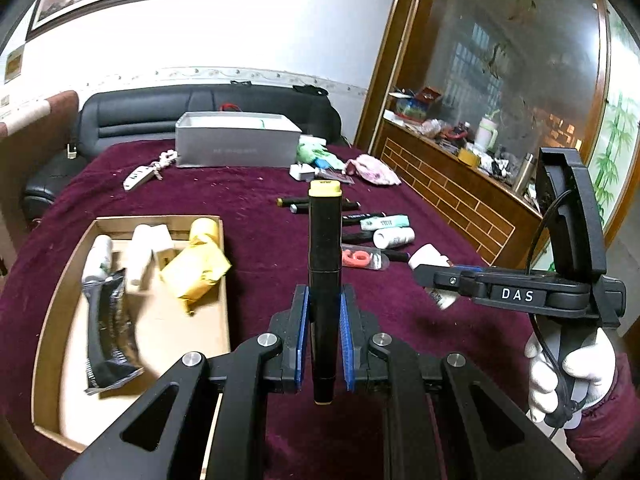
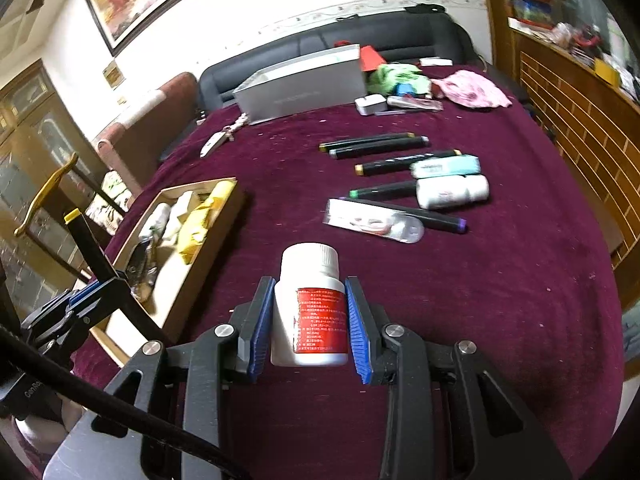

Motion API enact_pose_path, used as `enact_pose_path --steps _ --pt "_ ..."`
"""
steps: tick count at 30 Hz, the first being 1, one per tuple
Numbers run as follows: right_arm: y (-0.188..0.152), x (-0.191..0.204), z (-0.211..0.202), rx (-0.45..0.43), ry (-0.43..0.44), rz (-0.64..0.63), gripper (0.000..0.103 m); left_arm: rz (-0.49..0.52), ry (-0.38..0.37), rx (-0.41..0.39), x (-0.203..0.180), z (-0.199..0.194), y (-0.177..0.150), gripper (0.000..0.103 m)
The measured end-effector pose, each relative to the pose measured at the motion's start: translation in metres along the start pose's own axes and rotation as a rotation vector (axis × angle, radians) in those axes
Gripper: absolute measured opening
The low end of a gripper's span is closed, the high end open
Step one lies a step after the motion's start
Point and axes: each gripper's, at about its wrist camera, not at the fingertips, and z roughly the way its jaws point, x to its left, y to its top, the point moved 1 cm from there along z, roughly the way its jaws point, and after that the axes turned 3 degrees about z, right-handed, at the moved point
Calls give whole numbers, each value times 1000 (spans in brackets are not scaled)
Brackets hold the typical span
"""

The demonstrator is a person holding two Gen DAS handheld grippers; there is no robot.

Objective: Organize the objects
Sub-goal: 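Carry the white bottle and black marker over the cardboard tray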

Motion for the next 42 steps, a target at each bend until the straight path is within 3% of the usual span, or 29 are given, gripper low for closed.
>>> enact_pose_path --steps 17,24,42 --pt "-4 96 13 35 33 -148 32 -90 55 -103 62 -56 -15 12" --pt "-5 126 30 65 50 -191 32 -119 107 -94 92 -60 -24 12" --pt "-12 171 91 177 91 -236 32 -219 104 -10 146 -27 -37 12"
